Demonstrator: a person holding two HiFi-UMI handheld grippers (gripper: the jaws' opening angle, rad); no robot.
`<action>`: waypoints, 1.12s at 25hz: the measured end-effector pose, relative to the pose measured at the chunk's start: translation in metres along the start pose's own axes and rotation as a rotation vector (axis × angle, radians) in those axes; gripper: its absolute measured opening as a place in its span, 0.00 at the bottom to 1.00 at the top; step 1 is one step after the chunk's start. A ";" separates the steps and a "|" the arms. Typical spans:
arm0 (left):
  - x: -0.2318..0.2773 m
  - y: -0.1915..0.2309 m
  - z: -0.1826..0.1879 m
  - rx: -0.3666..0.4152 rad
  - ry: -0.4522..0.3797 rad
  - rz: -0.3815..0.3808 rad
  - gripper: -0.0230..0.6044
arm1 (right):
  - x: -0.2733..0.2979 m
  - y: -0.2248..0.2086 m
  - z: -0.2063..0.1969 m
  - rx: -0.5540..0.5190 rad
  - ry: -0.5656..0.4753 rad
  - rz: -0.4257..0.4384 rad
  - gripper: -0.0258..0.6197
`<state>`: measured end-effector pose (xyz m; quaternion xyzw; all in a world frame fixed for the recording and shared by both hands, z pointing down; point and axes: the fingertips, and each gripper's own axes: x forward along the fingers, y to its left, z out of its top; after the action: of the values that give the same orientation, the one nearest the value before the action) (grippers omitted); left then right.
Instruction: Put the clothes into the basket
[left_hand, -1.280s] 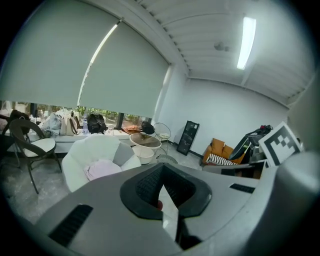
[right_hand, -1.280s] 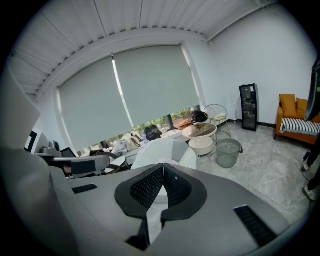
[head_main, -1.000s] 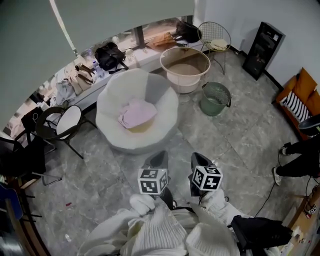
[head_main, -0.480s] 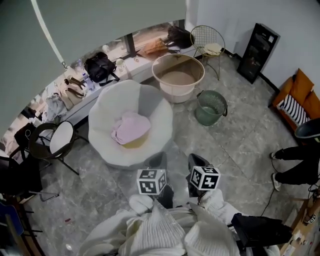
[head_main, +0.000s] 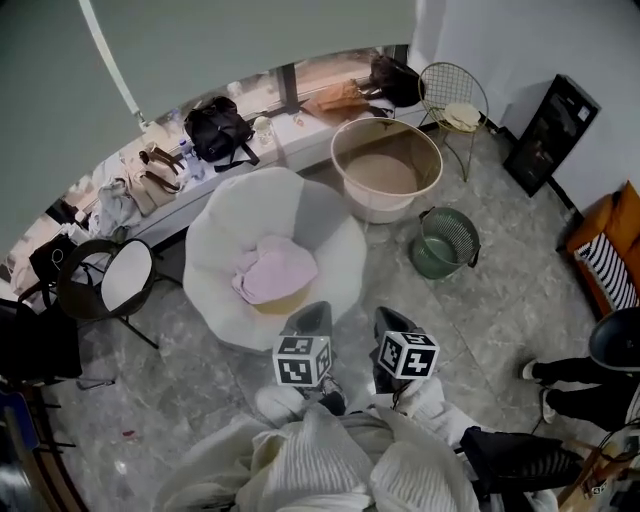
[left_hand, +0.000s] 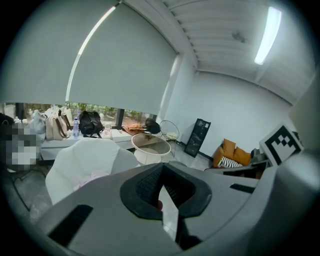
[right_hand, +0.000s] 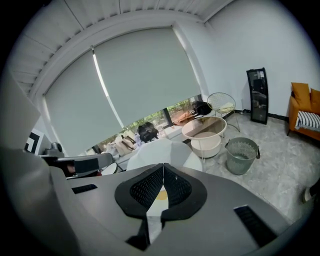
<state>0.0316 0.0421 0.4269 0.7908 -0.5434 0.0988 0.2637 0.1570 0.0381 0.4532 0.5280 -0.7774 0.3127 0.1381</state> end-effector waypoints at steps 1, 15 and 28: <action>0.007 0.012 0.003 -0.017 0.001 0.014 0.03 | 0.013 0.003 0.005 -0.008 0.009 0.010 0.08; 0.044 0.124 0.023 -0.183 0.014 0.216 0.03 | 0.122 0.028 0.045 -0.084 0.141 0.097 0.08; 0.093 0.191 0.049 -0.385 -0.017 0.497 0.03 | 0.251 0.061 0.081 -0.286 0.350 0.379 0.08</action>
<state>-0.1123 -0.1104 0.4857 0.5701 -0.7309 0.0491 0.3719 0.0090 -0.1827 0.5073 0.2868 -0.8627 0.3063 0.2823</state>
